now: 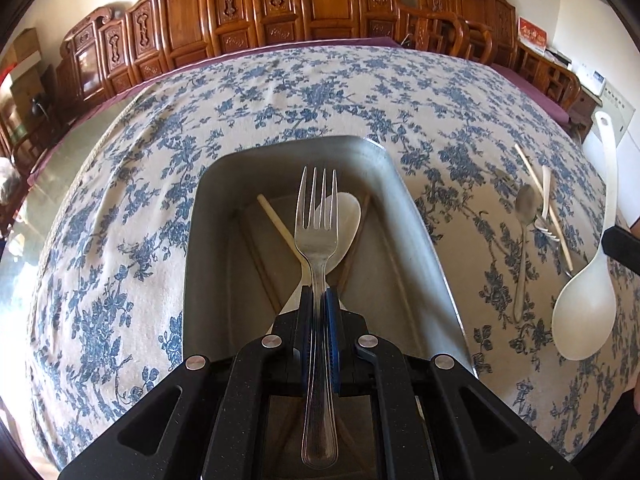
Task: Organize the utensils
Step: 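Carry the metal fork into the grey tray and open the left tool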
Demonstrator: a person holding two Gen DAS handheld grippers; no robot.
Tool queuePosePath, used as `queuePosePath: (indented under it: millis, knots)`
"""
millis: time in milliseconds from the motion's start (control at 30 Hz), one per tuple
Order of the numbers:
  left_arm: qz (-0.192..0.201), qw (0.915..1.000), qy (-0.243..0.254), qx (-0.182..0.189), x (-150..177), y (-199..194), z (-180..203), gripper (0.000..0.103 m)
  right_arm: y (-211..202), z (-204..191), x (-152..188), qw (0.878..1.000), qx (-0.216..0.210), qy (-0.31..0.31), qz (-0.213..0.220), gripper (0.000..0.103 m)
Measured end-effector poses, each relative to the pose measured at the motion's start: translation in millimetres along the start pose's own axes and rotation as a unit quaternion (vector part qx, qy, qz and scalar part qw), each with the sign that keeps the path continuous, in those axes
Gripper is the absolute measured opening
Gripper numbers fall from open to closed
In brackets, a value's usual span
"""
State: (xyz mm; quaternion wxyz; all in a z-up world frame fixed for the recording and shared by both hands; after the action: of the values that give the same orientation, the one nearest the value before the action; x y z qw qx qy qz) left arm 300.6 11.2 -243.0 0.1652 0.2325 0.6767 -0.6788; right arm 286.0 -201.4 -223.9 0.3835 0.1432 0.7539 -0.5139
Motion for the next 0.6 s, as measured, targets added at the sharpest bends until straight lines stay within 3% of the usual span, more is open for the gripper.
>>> queuePosePath:
  millis: [333, 600]
  knots:
    - [-0.014, 0.9997, -0.014, 0.012, 1.6, 1.2, -4.7, 0.006, 0.7, -0.9, 0.5, 1.000, 0.003, -0.004, -0.003, 0.004]
    - [0.025, 0.9993, -0.011, 0.024, 4.5, -26.8, -8.8, 0.006, 4.7, -8.1, -0.1, 1.000, 0.006, -0.007, -0.006, 0.004]
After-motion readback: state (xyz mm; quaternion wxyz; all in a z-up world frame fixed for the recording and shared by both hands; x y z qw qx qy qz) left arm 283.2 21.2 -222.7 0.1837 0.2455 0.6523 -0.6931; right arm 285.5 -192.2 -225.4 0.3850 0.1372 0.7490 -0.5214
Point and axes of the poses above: each gripper's, at about its wrist camera, not at the fingertips, and y roughly the way its jaws point, z to its right, x to its underside, the point moved 2 cm from there along y, roughly the way its jaws point, and after that the axes turned 1 degree about x, right-handed, at the moved point
